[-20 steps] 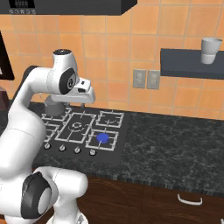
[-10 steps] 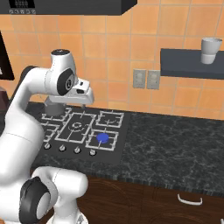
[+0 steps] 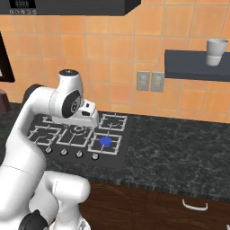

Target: Turn off the front right burner of the stove.

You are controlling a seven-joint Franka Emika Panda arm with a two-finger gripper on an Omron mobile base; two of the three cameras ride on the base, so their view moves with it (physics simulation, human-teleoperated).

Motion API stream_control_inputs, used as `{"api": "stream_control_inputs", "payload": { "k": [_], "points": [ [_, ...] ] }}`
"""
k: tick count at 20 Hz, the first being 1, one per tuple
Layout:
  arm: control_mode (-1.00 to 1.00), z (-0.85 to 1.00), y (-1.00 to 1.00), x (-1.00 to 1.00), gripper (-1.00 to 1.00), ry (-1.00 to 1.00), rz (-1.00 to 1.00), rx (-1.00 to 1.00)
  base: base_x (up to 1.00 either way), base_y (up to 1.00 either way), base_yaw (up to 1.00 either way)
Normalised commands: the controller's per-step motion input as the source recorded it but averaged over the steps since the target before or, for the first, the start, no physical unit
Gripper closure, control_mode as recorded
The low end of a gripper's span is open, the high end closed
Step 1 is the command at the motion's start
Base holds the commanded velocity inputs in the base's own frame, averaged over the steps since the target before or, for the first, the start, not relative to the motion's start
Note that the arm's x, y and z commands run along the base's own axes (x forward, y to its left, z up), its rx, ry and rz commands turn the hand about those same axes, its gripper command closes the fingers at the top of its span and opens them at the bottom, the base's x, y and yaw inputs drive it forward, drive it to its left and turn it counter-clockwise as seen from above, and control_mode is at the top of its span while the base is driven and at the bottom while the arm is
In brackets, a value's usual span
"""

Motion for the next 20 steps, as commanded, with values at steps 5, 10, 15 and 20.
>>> {"api": "stream_control_inputs", "payload": {
  "k": [5, 10, 15, 20],
  "points": [
    [-1.00, -0.42, -0.04, -0.03, -1.00, 0.05, 0.17, 0.00, 0.00, 0.00, 0.00],
    [-1.00, -0.26, 0.00, 0.10, -1.00, -0.08, 0.15, -0.04, 0.00, 0.00, 0.00],
    [-1.00, -0.38, -0.01, 0.30, -1.00, 0.05, 0.18, -0.04, 0.00, 0.00, 0.00],
    [-1.00, -0.33, -0.09, 0.32, -1.00, 0.07, 0.17, 0.00, 0.00, 0.00, 0.00]
  ]
}}
